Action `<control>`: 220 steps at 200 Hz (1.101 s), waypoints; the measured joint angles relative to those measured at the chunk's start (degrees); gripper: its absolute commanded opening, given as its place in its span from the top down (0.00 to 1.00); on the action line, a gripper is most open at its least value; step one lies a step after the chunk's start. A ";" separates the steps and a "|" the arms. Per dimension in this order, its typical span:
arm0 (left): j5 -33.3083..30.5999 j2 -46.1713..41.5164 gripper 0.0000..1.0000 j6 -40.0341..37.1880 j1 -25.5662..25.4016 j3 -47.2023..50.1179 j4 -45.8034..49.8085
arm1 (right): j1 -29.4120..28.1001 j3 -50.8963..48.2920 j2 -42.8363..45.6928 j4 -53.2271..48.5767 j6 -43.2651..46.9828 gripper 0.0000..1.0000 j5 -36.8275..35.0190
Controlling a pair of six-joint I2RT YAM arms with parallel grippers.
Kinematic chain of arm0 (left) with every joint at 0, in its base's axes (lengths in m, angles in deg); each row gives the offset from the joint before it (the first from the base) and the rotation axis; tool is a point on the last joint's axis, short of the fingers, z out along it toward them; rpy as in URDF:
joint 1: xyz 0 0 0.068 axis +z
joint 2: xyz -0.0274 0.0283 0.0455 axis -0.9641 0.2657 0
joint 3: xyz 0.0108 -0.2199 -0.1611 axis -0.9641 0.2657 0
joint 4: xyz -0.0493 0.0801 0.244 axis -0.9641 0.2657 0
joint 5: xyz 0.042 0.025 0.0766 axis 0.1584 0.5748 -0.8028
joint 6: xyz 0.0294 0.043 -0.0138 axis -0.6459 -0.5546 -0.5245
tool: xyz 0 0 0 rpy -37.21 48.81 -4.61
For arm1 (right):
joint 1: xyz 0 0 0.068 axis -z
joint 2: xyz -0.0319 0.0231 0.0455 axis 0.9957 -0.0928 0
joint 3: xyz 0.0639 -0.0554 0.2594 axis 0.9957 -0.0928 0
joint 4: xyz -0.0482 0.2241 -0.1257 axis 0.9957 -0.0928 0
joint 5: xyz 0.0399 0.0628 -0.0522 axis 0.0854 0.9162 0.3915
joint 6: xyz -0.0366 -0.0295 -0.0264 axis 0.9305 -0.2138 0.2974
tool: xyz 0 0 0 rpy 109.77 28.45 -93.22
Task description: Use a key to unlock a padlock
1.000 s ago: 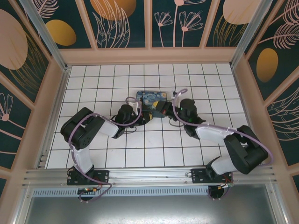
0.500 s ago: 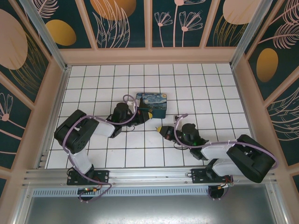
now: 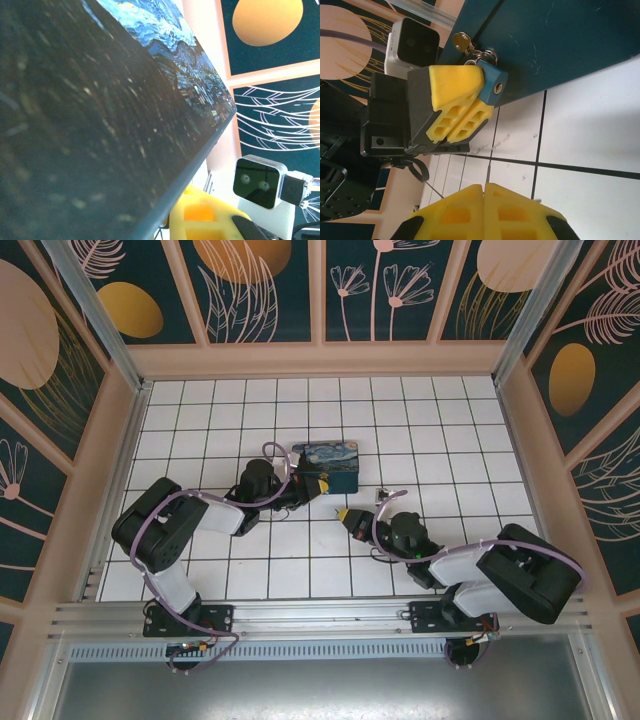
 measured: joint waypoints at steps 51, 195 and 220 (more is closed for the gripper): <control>1.05 0.02 1.00 3.52 0.00 0.31 -2.05 | 2.58 -0.02 -2.82 4.68 0.37 1.00 0.74; 1.46 0.46 1.00 6.14 0.11 0.76 -4.72 | 5.70 2.47 -15.76 14.82 -1.44 1.00 5.07; 1.46 0.46 1.00 5.97 0.11 0.76 -4.72 | 6.21 3.17 -15.76 14.78 -1.60 1.00 5.20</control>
